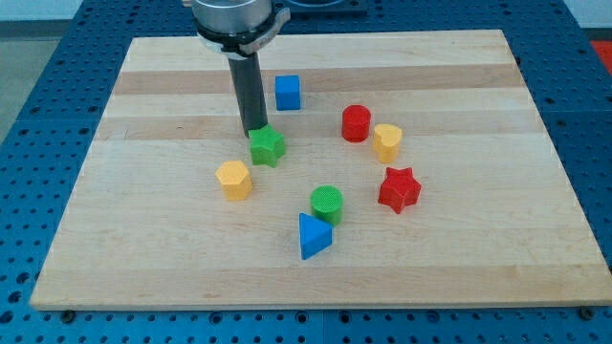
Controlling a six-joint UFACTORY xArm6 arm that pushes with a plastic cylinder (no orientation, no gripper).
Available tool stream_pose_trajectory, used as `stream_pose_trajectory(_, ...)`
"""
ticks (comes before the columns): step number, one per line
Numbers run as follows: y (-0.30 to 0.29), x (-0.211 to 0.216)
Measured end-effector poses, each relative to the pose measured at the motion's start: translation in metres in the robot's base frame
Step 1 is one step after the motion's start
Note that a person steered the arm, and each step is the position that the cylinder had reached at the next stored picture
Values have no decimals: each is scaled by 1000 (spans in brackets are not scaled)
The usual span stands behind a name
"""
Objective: Push the green star into the triangle
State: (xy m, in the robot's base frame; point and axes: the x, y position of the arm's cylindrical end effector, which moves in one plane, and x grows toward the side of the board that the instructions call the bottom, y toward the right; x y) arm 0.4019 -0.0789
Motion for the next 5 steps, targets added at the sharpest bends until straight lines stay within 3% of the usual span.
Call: stream_pose_trajectory(5,31,87)
